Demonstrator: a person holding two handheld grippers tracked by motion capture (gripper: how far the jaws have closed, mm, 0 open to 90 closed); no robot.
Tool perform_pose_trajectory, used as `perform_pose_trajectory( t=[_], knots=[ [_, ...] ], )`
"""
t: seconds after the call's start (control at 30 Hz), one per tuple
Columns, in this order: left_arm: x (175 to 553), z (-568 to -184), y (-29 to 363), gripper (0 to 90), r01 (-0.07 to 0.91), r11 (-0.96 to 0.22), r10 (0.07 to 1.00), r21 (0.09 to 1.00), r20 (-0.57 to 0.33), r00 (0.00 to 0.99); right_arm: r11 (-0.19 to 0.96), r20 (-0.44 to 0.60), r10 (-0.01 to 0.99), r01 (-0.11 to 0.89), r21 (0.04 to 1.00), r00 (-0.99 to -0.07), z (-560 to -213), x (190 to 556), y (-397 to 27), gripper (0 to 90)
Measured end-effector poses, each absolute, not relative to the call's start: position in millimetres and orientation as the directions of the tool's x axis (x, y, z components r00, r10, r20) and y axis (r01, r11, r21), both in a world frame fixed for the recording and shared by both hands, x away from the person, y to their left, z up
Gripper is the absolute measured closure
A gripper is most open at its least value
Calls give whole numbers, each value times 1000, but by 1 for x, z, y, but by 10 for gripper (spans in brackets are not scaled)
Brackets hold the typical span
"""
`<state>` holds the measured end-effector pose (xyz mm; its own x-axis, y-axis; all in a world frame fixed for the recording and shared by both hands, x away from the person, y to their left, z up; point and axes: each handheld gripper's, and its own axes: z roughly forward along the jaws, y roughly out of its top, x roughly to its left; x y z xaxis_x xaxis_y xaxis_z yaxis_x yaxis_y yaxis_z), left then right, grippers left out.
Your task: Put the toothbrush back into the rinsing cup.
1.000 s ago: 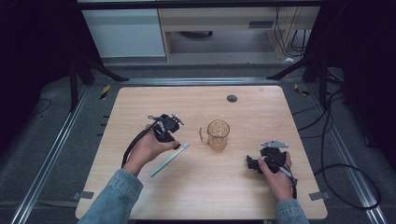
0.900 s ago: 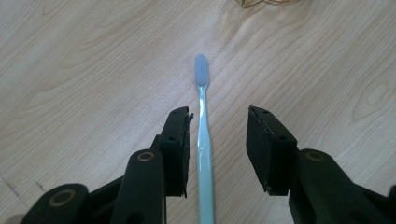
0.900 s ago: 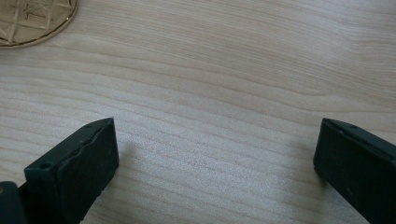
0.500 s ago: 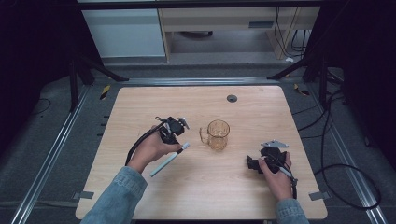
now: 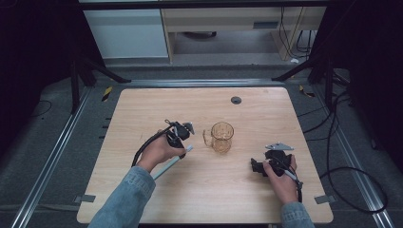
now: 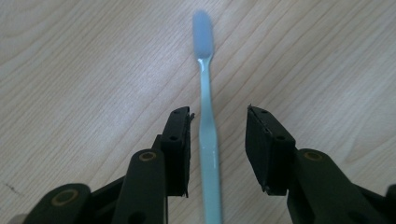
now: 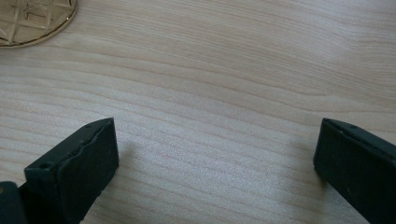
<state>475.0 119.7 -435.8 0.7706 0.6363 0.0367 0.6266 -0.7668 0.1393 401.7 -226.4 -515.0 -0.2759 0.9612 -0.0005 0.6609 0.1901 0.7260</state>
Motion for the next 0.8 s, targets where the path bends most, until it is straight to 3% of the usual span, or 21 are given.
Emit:
perform_pose_trajectory(
  t=[0.8],
  knots=[
    [478, -459, 123, 661, 654, -753, 657, 68, 23, 754, 189, 0, 961, 661, 726, -276, -515, 402, -226, 4]
  ],
)
